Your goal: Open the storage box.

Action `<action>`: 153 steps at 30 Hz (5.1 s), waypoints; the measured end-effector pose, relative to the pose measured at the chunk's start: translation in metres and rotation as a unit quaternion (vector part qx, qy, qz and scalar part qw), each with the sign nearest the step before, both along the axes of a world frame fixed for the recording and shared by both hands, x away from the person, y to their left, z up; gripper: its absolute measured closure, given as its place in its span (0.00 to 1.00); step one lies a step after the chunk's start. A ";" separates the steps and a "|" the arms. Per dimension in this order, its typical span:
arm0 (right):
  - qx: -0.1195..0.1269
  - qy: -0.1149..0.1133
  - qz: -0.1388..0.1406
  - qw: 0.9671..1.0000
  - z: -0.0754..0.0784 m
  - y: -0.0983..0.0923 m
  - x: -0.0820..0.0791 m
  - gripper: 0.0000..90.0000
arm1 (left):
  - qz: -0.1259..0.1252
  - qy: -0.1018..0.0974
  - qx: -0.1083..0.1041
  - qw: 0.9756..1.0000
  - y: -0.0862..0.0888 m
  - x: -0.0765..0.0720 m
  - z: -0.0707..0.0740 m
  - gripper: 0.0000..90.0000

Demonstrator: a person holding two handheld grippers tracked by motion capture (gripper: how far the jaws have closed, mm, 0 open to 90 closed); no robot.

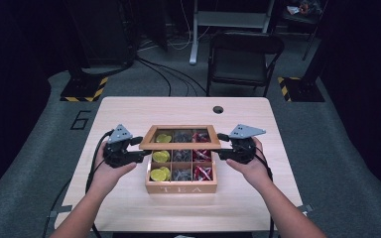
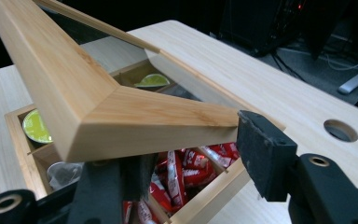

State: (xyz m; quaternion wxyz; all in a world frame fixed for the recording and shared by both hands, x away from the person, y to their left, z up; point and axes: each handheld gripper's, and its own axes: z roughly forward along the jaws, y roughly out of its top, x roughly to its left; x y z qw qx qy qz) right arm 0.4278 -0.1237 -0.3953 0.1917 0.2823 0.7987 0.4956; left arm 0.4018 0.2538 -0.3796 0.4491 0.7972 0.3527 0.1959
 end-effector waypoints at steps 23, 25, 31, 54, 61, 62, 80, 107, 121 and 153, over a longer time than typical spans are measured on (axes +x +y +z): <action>0.017 0.023 -0.006 1.000 0.019 -0.002 0.017 0.58 | 0.037 -0.024 -0.025 0.999 -0.003 0.029 -0.005 0.58; 0.019 0.023 -0.008 1.000 0.020 -0.002 0.018 0.58 | 0.043 -0.025 -0.024 0.998 -0.003 0.031 -0.005 0.60; 0.027 0.022 -0.012 0.999 0.023 -0.002 0.023 0.58 | 0.053 -0.031 -0.015 0.998 -0.006 0.033 -0.001 0.62; -0.003 0.055 -0.069 0.996 0.001 0.002 0.056 0.58 | 0.065 -0.013 -0.030 0.997 -0.006 0.053 0.014 0.63; -0.005 0.059 -0.076 0.995 -0.007 0.007 0.068 0.60 | 0.066 -0.012 -0.034 0.997 -0.006 0.058 0.017 0.64; -0.005 0.059 -0.076 0.995 -0.007 0.007 0.068 0.60 | 0.066 -0.012 -0.033 0.997 -0.006 0.058 0.017 0.64; 0.008 0.043 -0.090 0.995 -0.007 0.015 0.082 0.65 | 0.071 -0.010 -0.037 0.997 -0.006 0.070 0.022 0.65; 0.021 0.050 -0.098 0.994 -0.003 0.015 0.096 0.67 | 0.079 0.009 -0.021 0.997 -0.010 0.099 -0.001 0.59; 0.039 0.057 -0.105 0.992 -0.005 0.014 0.108 0.67 | 0.093 -0.001 -0.021 0.995 -0.009 0.114 -0.011 0.71; 0.013 0.082 -0.103 0.991 -0.015 0.018 0.137 0.73 | 0.109 0.029 -0.029 0.993 -0.002 0.122 -0.016 0.67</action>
